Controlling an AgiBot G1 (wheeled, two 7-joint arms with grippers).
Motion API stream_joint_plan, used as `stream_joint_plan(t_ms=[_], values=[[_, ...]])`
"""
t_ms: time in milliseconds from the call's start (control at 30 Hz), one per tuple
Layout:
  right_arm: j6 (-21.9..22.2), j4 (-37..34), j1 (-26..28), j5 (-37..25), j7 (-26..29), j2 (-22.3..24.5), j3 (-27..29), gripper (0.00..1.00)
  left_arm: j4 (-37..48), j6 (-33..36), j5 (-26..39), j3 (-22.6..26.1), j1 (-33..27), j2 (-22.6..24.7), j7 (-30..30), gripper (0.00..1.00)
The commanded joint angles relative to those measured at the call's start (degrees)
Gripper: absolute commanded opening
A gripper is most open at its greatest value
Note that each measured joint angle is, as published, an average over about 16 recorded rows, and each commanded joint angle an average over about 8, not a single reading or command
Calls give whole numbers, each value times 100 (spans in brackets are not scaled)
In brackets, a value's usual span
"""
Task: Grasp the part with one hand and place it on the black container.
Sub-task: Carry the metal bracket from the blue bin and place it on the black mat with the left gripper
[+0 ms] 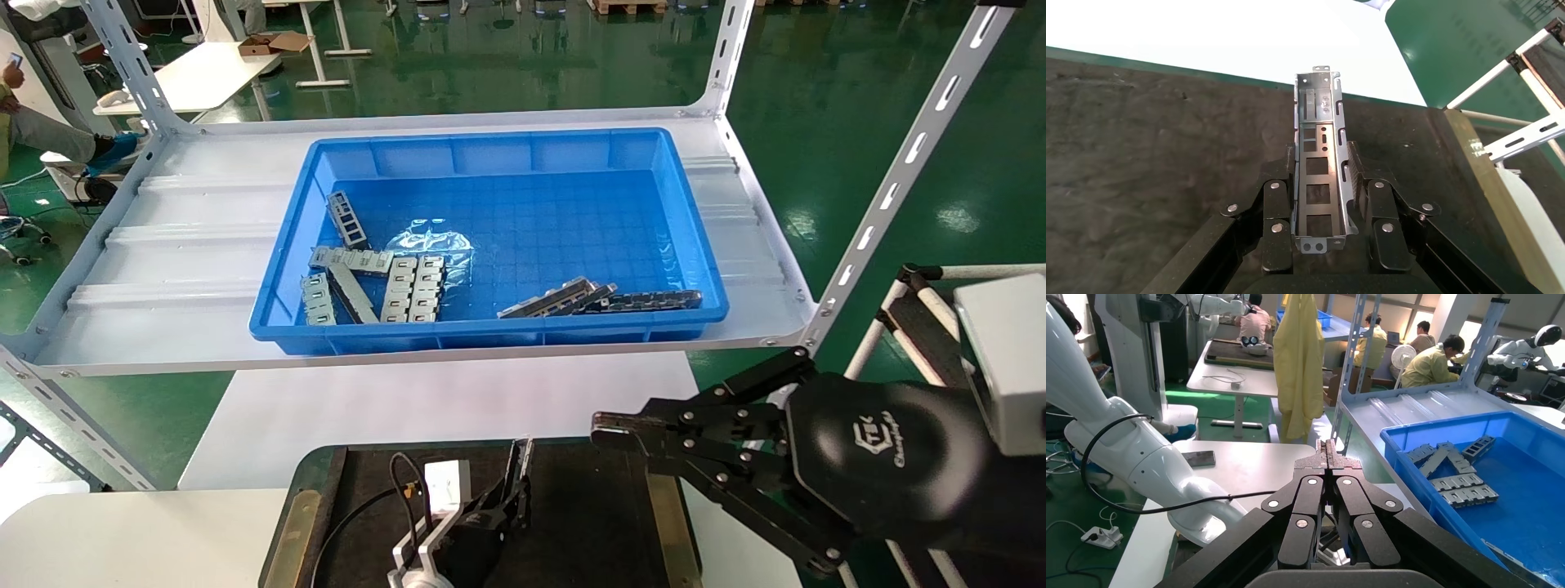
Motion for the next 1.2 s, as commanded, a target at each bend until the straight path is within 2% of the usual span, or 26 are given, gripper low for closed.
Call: stream_joint_plan(t_ms=[33, 333, 667, 733, 800, 933, 1000, 1067, 1200], values=[[0, 0, 0, 0, 0, 0, 0, 0, -43, -181, -137, 198, -72, 6, -73, 0], [0, 0, 0, 1, -1, 0, -1, 0, -60, -603, -355, 727, -277, 14, -440, 0], [1, 0, 1, 1, -1, 1, -2, 0, 66, -718, -153, 1105, -389, 20, -966, 0], [1, 0, 1, 2, -1, 1, -2, 9, 97, -734, -99, 1166, -404, 21, -1077, 2], [1, 0, 1, 2, -1, 1, -3, 32, 127, -754, -48, 1227, -417, 22, -1187, 16], [1, 0, 1, 2, -1, 1, -3, 82, 181, -821, 43, 1358, -441, 25, -1413, 66], [1, 0, 1, 2, -2, 1, -3, 98, 201, -870, 80, 1425, -453, 26, -1529, 89], [1, 0, 1, 2, -2, 1, -3, 100, 216, -924, 114, 1497, -465, 27, -1646, 100], [2, 0, 1, 3, -2, 1, -4, 100, 234, -1023, 173, 1633, -493, 28, -1864, 100]])
